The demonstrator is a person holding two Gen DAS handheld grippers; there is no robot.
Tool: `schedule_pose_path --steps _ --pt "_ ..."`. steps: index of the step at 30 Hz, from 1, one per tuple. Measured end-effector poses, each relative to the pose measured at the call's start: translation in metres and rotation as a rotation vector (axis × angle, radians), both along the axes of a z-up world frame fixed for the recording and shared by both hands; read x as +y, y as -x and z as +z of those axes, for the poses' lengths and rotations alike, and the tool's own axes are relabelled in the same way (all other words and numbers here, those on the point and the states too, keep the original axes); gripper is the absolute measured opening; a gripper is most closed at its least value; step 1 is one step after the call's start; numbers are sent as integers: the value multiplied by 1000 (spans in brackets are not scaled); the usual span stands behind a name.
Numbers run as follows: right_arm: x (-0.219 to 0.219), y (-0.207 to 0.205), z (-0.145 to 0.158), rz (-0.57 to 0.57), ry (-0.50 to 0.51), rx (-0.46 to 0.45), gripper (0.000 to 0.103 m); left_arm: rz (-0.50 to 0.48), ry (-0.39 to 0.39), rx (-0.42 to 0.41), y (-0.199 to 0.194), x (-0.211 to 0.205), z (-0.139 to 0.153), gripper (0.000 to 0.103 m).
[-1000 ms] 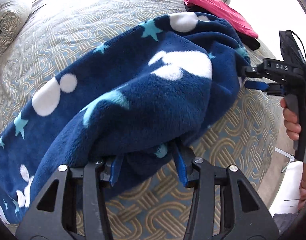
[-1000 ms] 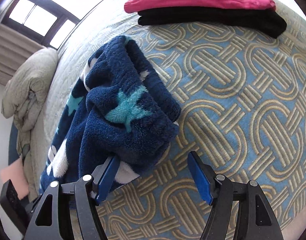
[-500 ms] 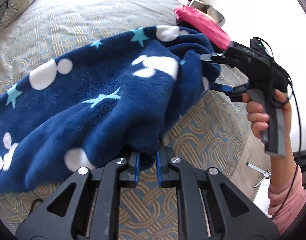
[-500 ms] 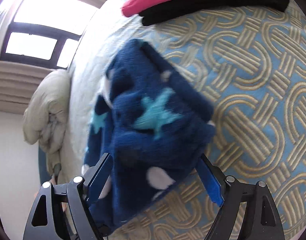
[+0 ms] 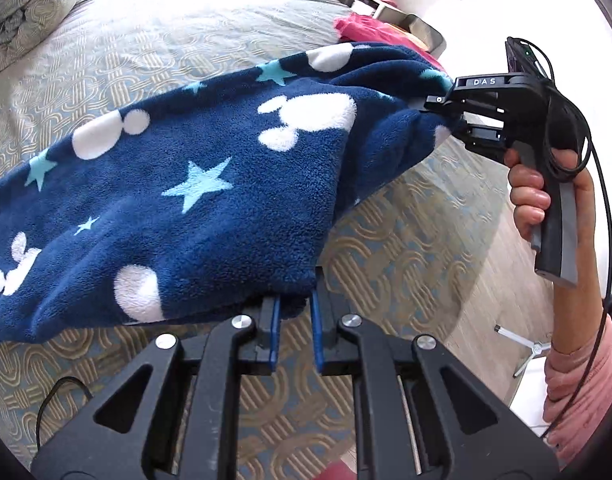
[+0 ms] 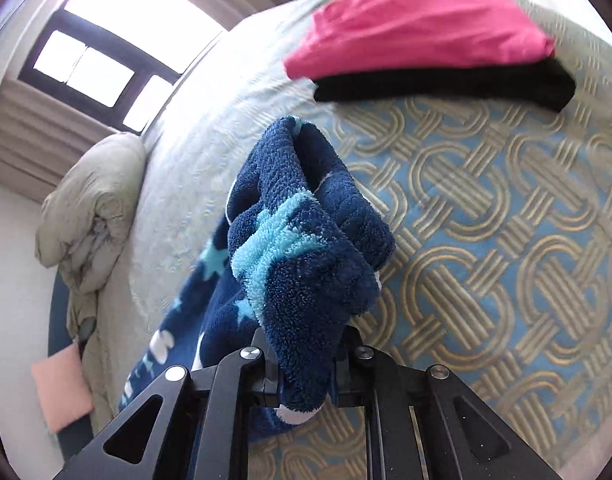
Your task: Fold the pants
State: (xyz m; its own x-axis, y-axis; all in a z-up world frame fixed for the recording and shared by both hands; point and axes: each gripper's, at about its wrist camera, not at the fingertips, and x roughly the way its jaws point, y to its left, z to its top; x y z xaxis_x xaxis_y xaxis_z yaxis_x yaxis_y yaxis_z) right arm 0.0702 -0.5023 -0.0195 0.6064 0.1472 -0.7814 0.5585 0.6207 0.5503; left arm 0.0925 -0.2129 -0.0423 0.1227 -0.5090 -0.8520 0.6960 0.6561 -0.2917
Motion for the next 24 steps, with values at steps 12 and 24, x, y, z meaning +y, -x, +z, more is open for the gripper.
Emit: schedule_pose_path --steps 12,24 --pt "-17 117 -39 235 114 167 35 -335 5 143 113 -1 0 6" --pt "27 130 18 98 516 287 61 107 -103 -55 38 105 8 65"
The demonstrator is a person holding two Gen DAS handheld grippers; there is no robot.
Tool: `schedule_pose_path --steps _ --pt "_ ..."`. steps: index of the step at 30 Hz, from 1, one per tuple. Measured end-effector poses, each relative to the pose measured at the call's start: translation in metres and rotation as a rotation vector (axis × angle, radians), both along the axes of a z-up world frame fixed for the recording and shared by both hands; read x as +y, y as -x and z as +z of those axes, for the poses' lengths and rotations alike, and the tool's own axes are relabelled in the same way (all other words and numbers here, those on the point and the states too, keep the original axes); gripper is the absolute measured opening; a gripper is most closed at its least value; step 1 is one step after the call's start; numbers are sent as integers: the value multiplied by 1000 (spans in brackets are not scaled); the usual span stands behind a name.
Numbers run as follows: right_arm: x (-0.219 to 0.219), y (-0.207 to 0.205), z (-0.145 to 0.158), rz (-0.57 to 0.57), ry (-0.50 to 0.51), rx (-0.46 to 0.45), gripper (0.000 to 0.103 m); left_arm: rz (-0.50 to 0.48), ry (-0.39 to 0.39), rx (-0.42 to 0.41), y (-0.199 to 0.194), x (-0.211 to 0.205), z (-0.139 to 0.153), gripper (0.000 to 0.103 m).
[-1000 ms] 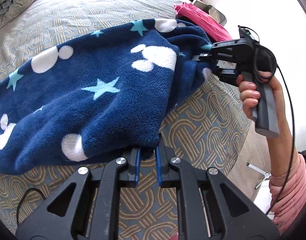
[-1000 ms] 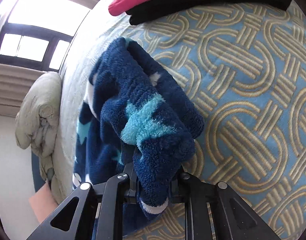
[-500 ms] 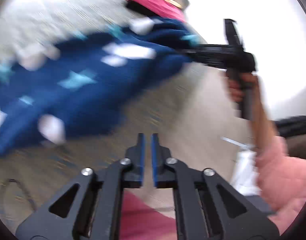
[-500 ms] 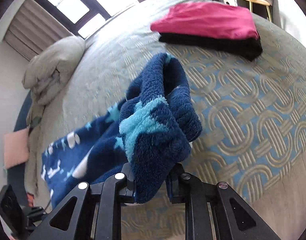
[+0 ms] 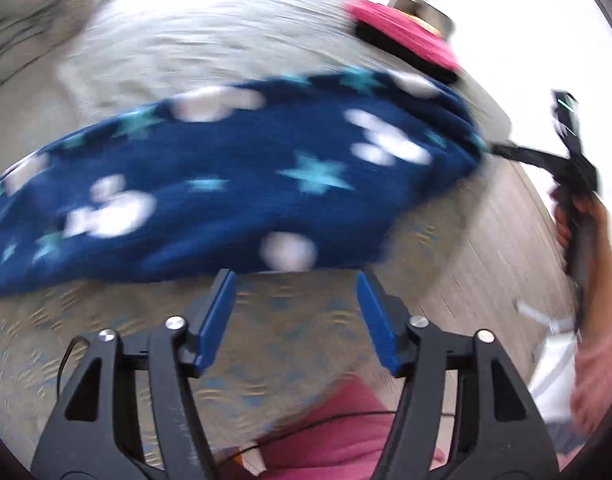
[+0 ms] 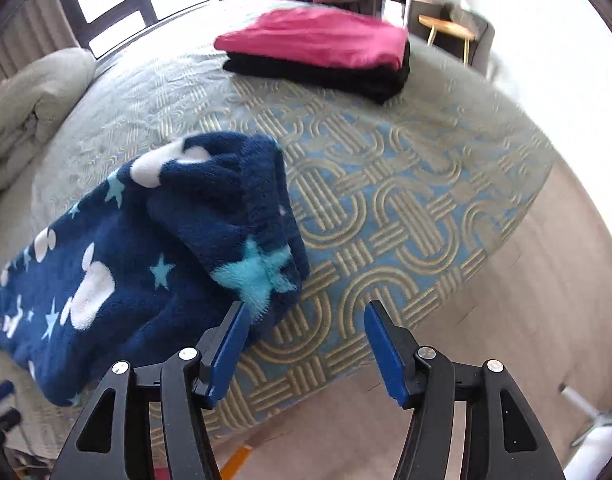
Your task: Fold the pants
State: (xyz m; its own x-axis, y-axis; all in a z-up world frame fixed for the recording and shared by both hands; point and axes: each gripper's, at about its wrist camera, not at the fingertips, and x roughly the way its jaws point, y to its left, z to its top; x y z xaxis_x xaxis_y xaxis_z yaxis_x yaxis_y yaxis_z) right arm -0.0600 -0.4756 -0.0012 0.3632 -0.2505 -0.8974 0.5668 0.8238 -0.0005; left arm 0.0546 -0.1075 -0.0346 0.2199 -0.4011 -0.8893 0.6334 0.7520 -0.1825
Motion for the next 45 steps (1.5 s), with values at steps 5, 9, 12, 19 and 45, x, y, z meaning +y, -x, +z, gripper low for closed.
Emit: schedule_pose_path --steps 5,9,12,19,45 --pt "94 -28 48 281 28 -137 64 384 -10 -30 -60 116 5 65" --pt "184 -62 43 524 -43 -158 66 663 12 -67 -93 214 8 65" --pt "252 -96 33 635 -59 -130 66 766 29 -81 -110 269 10 65" --pt "383 -173 23 854 -159 -108 66 903 193 43 -129 363 -33 65" --pt "689 -456 -86 1669 -183 291 53 631 454 265 -156 357 -51 61"
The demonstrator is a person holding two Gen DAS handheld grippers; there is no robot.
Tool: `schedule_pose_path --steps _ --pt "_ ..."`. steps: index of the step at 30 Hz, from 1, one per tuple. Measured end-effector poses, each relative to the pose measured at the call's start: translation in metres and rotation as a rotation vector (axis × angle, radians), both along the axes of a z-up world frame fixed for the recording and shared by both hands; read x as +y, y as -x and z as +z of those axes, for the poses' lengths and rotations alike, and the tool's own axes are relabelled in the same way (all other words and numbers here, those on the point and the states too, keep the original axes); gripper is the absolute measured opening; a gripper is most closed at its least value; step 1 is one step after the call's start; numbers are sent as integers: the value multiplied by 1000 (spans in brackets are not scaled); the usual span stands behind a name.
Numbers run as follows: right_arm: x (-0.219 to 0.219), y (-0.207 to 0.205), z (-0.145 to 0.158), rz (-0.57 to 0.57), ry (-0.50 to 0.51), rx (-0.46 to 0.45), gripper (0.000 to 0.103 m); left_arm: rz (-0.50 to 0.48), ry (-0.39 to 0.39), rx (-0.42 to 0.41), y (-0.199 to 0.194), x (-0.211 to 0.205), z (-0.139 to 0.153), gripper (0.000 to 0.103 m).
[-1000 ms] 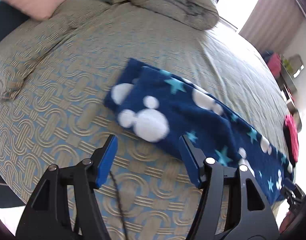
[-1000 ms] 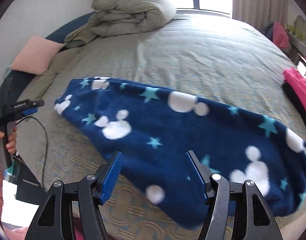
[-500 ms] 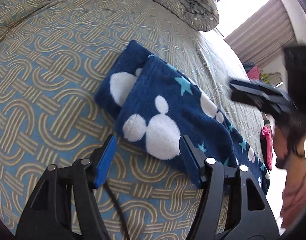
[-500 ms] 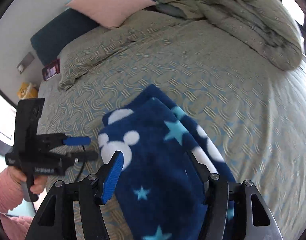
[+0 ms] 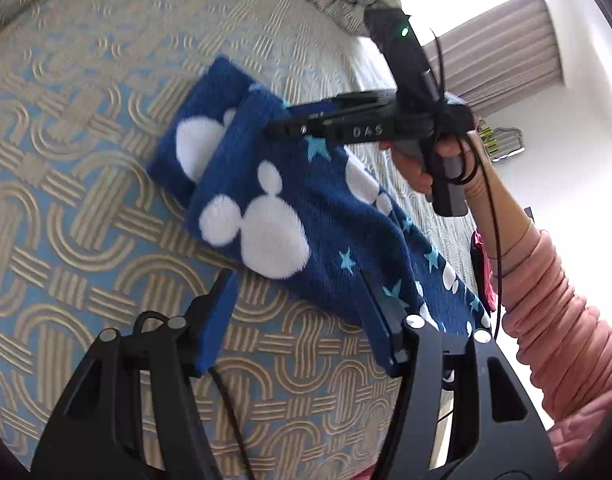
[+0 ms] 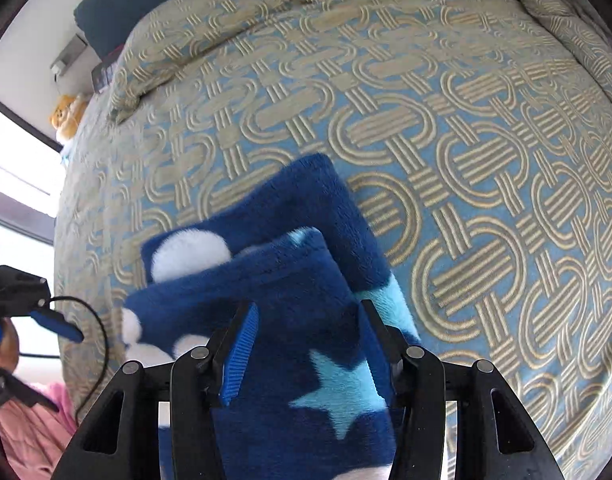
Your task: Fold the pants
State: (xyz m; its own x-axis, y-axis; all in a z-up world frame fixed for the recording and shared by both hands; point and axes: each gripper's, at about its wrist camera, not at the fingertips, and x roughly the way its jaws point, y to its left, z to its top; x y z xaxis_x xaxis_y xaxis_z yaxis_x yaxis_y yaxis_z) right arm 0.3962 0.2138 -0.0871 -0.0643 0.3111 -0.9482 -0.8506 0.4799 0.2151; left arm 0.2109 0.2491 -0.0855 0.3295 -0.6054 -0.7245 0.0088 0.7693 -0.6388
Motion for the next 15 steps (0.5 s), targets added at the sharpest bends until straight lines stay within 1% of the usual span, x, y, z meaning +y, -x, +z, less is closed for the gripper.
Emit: schedule_pose_path --steps 2,5,7,8,9,10,11,12,13,14,15 --pt "1 -3 -4 -6 17 17 53 27 -8 38 -6 -4 -12 62" --pt "2 -1 -3 6 -5 34 59 84 -11 119 -18 -6 -31 62" --pt "6 2 -8 18 4 24 58 109 -30 159 -29 -7 -43 62" --pt "5 1 -9 16 14 20 47 119 -29 163 -31 -7 -46 62" --pt "7 1 -10 4 20 16 16 140 -9 168 -33 -4 -50 58" --pt "9 1 -11 -9 14 33 10 157 14 164 -34 -1 -51 40" --pt "8 1 -8 -33 -4 42 9 182 39 157 -35 4 -50 22" --pt "8 3 -3 -42 -21 26 8 190 55 156 -34 7 -50 9" --pt "7 6 3 -44 -39 6 8 198 78 142 -31 9 -47 9" --pt "5 9 10 -48 -65 -5 8 205 100 104 -27 10 -41 9" --pt "2 11 19 -56 -93 -10 8 203 99 74 -23 10 -34 9"
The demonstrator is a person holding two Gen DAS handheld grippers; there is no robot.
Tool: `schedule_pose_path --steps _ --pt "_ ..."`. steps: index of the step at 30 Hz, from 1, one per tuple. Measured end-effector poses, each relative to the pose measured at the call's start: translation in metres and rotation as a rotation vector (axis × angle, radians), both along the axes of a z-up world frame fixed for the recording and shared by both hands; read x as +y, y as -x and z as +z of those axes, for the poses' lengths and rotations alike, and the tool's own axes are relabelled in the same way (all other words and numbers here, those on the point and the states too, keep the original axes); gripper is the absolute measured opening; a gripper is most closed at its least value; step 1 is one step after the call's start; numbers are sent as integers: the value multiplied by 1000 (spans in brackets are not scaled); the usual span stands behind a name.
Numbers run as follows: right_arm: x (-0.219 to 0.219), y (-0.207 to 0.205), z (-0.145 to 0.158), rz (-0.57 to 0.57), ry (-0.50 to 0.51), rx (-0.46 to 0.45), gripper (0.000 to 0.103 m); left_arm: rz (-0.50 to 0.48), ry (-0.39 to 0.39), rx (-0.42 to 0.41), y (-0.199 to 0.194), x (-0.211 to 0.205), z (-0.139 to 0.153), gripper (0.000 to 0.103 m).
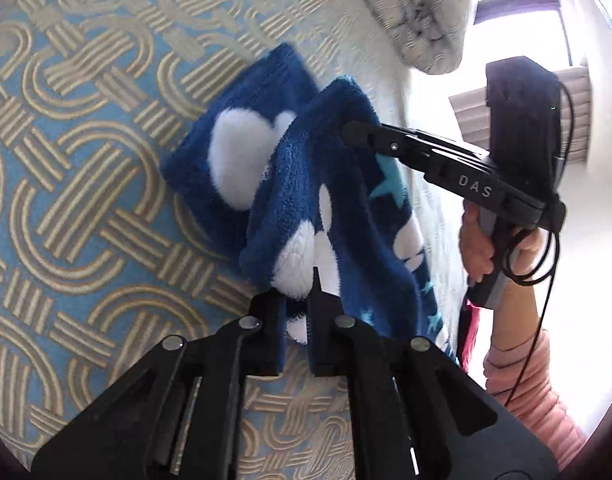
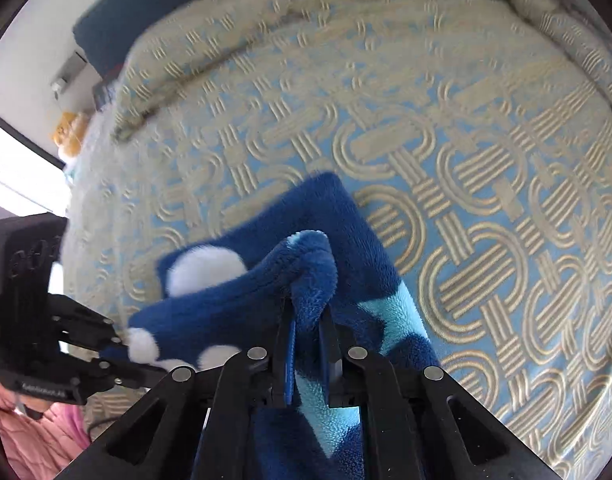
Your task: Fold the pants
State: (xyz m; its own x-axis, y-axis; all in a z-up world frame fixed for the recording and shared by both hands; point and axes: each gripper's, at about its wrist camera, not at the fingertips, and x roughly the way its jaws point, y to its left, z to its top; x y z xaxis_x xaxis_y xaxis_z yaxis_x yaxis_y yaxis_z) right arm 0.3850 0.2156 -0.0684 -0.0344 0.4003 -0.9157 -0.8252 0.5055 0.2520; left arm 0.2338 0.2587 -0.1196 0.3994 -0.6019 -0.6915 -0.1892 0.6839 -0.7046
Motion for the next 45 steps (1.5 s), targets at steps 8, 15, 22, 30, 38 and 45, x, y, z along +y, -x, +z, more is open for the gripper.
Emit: schedule_pose_path --steps 8,15,22,30,38,45 --pt "2 -22 37 -63 -93 -46 8 48 -170 -99 -15 9 32 10" --pt "27 -47 -18 -123 91 -50 17 96 -246 29 -12 26 5 33" --pt "-58 -16 41 -374 -19 -138 40 106 -316 -13 17 33 26 61" --pt "-229 144 64 -681 -155 -18 56 -4 -281 139 2 1 -5 65" --pt "-348 301 1 -1058 -151 298 56 85 -226 125 -31 21 -4 61" --pt "-401 351 -6 -1316 -179 283 57 93 -229 63 -19 26 10 15"
